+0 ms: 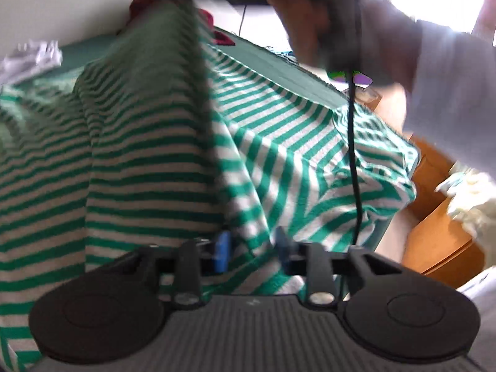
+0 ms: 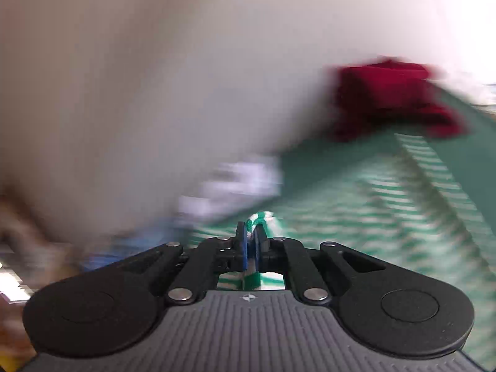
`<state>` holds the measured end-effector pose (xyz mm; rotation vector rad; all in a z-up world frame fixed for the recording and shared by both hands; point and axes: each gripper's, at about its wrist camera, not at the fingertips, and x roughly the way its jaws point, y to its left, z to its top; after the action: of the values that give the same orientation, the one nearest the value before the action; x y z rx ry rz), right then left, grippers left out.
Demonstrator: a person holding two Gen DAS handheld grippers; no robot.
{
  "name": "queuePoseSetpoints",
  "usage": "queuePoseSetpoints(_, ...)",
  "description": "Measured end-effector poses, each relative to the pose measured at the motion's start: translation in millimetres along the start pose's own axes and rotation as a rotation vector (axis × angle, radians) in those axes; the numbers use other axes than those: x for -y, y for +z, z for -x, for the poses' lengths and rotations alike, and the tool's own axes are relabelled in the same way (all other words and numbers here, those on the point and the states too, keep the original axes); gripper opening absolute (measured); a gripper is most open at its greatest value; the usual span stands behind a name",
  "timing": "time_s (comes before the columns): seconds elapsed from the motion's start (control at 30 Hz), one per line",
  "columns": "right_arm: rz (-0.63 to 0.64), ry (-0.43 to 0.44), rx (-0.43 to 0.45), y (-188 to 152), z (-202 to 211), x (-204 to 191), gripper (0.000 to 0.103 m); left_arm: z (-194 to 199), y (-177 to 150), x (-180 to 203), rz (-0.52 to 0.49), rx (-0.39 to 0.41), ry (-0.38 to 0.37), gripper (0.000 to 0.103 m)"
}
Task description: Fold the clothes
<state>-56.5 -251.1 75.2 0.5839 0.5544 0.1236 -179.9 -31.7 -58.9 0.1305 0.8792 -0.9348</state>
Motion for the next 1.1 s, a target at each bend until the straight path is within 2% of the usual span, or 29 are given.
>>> queuePoseSetpoints(0.07,-0.054,-0.189,-0.053,-7.7,-11.2,36.8,0.005,1.2,-2.3,-1.8,-0.003,0.0,-0.026,0.016)
queuePoseSetpoints(0.13,-0.099,-0.249,-0.075,-14.7,-13.3,60.0,0.006,1.4,-3.7,0.0,-0.021,-0.004,-0.046,0.016)
queuePoseSetpoints(0.2,-0.098,-0.316,-0.089,-19.2,-15.5,66.4,0.013,2.5,-4.0,3.3,-0.047,-0.008,-0.055,0.021)
queuePoseSetpoints(0.23,-0.076,-0.369,-0.086,-18.7,-16.4,61.5,0.021,3.5,-3.9,4.7,-0.062,-0.013,-0.063,0.024)
queuePoseSetpoints(0.27,-0.052,-0.412,-0.073,-18.0,-16.2,55.3,0.037,5.7,-3.0,5.1,-0.077,-0.02,-0.068,0.024)
queuePoseSetpoints(0.33,0.015,-0.424,0.004,-14.9,-11.4,35.0,0.046,18.1,2.3,-0.6,-0.063,0.007,-0.079,0.028)
queuePoseSetpoints(0.37,0.064,-0.375,0.021,-13.2,-12.1,23.6,0.046,25.1,5.2,-4.0,-0.051,0.025,-0.085,0.031)
queuePoseSetpoints(0.4,0.113,-0.32,0.026,-11.2,-14.9,11.7,0.045,32.1,8.2,-7.4,-0.039,0.043,-0.091,0.042)
queuePoseSetpoints(0.43,0.159,-0.25,-0.003,-8.9,-24.3,-1.7,0.045,39.1,11.1,-10.8,-0.027,0.061,-0.097,0.056)
queuePoseSetpoints(0.5,0.228,-0.138,-0.076,-8.5,-50.6,-26.9,0.046,36.6,9.3,-22.4,0.017,0.043,-0.067,0.065)
queuePoseSetpoints(0.6,0.305,-0.084,-0.164,-15.7,-100.0,-44.3,0.046,30.7,1.4,-38.6,0.093,0.008,-0.029,0.053)
queuePoseSetpoints(0.67,0.288,-0.035,-0.246,-15.8,-132.6,-44.6,0.044,34.5,-10.6,-42.5,0.149,0.005,-0.052,0.053)
queuePoseSetpoints(0.7,0.233,0.0,-0.298,-14.7,-149.3,-39.7,0.043,37.2,-15.3,-42.4,0.168,0.009,-0.055,0.053)
queuePoseSetpoints(0.77,0.124,0.015,-0.344,-12.3,-174.5,-26.1,0.031,43.3,-23.3,-40.1,0.196,0.021,-0.05,0.057)
queuePoseSetpoints(0.8,0.114,0.001,-0.327,-10.7,-181.5,-22.0,0.029,46.4,-27.2,-39.0,0.209,0.027,-0.048,0.058)
queuePoseSetpoints(0.83,0.104,-0.014,-0.309,-9.1,-188.6,-17.9,0.02,48.5,-29.2,-38.9,0.223,0.031,-0.045,0.058)
queuePoseSetpoints(0.87,0.094,-0.028,-0.294,-7.2,-194.0,-14.6,0.016,47.9,-28.6,-38.0,0.232,0.029,-0.041,0.058)
queuePoseSetpoints(0.9,0.083,-0.041,-0.283,-4.4,-195.1,-13.3,0.016,46.0,-27.1,-36.2,0.24,0.024,-0.037,0.058)
queuePoseSetpoints(0.97,0.062,-0.053,-0.259,2.0,-194.0,-11.3,0.026,47.9,-22.7,-33.0,0.236,0.017,-0.028,0.057)
queuePoseSetpoints(1.03,0.05,0.037,-0.232,11.2,-170.0,-13.0,0.027,56.9,-14.4,-31.0,0.225,0.044,-0.026,0.058)
queuePoseSetpoints(1.07,0.051,0.099,-0.238,10.7,-154.6,-12.8,0.033,60.5,-10.0,-30.8,0.214,0.063,-0.025,0.06)
queuePoseSetpoints(1.1,0.054,0.154,-0.255,9.2,-140.9,-11.6,0.039,63.6,-5.7,-30.9,0.199,0.086,-0.024,0.069)
